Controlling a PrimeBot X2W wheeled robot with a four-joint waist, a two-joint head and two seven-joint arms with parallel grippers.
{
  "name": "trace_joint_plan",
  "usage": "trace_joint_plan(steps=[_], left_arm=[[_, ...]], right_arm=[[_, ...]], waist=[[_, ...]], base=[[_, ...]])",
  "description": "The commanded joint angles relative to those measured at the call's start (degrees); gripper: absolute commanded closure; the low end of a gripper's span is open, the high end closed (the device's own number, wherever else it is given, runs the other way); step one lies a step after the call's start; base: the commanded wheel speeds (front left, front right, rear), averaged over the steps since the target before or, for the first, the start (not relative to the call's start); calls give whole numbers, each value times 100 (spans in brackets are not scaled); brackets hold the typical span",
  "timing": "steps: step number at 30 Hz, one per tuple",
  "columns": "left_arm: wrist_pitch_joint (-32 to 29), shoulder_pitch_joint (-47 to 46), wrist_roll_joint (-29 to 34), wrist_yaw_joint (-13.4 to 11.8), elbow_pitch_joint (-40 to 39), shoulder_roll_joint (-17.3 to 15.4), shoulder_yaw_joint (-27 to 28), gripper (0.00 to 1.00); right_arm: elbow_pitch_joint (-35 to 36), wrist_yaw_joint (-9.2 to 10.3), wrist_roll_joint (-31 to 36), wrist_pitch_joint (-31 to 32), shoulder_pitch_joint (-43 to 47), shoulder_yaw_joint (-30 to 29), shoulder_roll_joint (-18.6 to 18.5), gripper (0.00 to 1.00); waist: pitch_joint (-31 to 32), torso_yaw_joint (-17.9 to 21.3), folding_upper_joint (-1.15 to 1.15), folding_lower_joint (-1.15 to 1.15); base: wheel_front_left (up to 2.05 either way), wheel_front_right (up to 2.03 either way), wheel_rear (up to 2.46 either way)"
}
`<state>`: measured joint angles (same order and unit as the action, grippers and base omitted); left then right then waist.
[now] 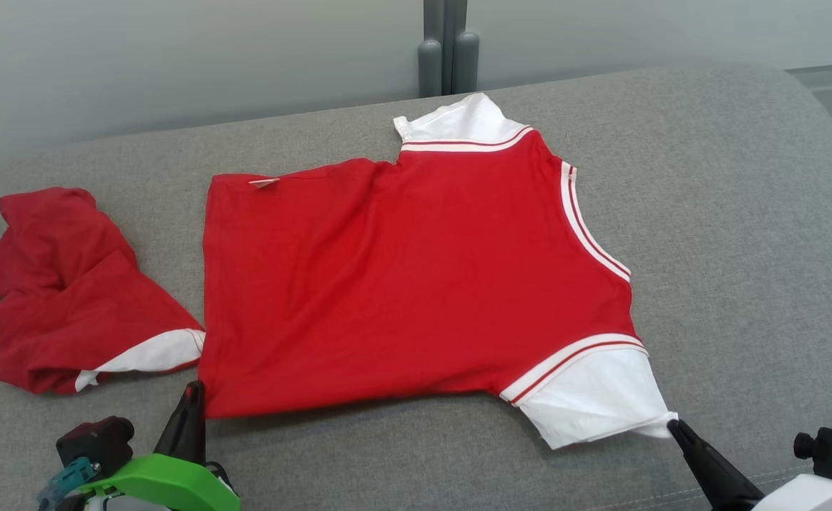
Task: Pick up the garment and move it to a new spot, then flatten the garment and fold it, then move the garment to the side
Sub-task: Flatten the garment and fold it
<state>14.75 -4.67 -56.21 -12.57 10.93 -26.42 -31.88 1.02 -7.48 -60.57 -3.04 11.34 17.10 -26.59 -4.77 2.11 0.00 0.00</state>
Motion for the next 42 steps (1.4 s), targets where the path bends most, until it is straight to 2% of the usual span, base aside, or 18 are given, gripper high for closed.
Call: trace_joint_plan(steps=[1,21,28,42], left_arm=[[26,43,79,30,0,-13,4,100],[41,33,121,18,37,93,49,100],[45,23,148,47,33,109,101,100],[22,-204,242,35,-79,19,123,100]], right_arm=[[73,-2,90,75,63,-78,51,100],[757,-2,972,1164,327,-1090,906,100],[871,-2,1234,1243,129,-1311,1038,100],[933,-2,1449,1052,-435,-1527,1013,100]], waist=[[-5,4,0,0],[38,-43,0,0],[30,-25,0,0],[-143,-99,0,0]], base=[[0,0,0],[0,0,0],[0,0,0],[0,0,0]])
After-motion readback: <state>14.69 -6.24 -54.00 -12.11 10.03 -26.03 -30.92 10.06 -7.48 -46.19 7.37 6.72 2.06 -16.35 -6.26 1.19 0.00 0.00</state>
